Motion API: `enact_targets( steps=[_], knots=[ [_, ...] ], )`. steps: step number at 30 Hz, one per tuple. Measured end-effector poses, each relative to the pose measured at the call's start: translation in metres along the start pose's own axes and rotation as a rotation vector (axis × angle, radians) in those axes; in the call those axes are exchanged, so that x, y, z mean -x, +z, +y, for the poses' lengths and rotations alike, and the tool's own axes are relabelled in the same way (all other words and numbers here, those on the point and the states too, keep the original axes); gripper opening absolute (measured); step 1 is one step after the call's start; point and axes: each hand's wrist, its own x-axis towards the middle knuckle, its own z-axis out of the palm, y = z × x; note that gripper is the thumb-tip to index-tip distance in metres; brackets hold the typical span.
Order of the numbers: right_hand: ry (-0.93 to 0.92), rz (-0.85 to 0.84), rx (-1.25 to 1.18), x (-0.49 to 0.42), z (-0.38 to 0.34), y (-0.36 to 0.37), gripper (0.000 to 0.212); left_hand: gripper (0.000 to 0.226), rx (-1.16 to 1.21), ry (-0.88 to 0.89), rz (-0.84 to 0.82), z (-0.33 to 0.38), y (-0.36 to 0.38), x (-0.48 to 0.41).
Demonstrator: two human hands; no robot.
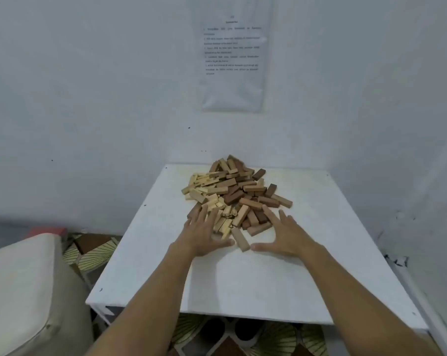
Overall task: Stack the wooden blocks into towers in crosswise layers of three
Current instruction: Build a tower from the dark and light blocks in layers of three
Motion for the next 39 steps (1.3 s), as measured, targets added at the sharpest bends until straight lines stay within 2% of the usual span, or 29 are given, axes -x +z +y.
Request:
enact_targets(
  steps=[6, 14, 21, 25, 39],
  knots=[
    [-0.03, 0.117, 0.05, -0.002, 0.002, 0.022, 0.125, 0.124, -0.002, -0.044, 0.004, 0.0, 0.013, -0.002],
    [-0.11, 0.148, 0.054, -0.016, 0.01, 0.027, 0.122, 0.132, -0.015, -0.101, 0.026, -0.002, 0.026, -0.005],
    [-0.186, 0.13, 0.066, -0.035, 0.002, 0.024, 0.114, 0.135, 0.018, -0.047, 0.067, -0.007, 0.026, -0.01],
    [-0.241, 0.185, 0.043, -0.05, -0.003, 0.023, 0.11, 0.138, 0.002, -0.048, 0.101, -0.009, 0.027, -0.022],
    [-0.127, 0.289, 0.124, -0.137, 0.009, 0.001, 0.113, 0.133, 0.024, -0.07, 0.179, -0.038, 0.01, -0.101]
  ],
)
